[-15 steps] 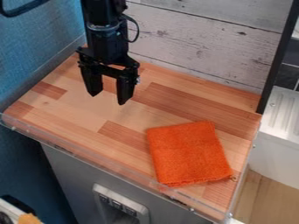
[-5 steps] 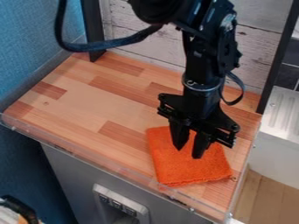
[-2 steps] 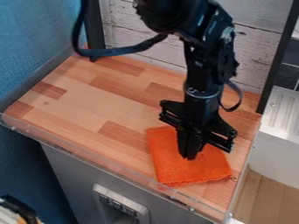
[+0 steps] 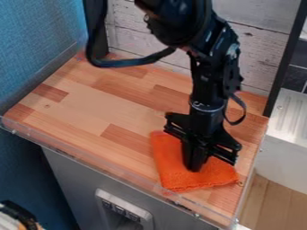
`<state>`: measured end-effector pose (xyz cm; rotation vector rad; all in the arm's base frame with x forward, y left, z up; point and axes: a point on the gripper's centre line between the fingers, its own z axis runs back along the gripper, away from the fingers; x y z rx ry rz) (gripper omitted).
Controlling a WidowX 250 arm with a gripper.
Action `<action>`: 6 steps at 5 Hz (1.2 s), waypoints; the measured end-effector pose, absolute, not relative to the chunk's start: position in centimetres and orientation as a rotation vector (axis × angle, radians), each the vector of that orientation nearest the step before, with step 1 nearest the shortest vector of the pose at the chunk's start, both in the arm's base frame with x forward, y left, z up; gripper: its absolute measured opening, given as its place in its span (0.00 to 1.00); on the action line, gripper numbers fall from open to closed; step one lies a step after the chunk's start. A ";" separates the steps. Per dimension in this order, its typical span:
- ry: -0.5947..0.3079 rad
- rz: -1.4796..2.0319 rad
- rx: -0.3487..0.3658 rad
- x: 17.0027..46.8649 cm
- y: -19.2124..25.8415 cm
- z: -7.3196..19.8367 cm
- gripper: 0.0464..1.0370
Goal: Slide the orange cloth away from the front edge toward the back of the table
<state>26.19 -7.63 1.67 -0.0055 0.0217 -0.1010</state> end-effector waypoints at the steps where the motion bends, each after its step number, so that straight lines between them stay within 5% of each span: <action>1: 0.012 -0.087 -0.004 26.4 -7.7 1.5 0.02; 6: -0.010 -0.047 -0.008 31.1 -6.3 1.0 0.02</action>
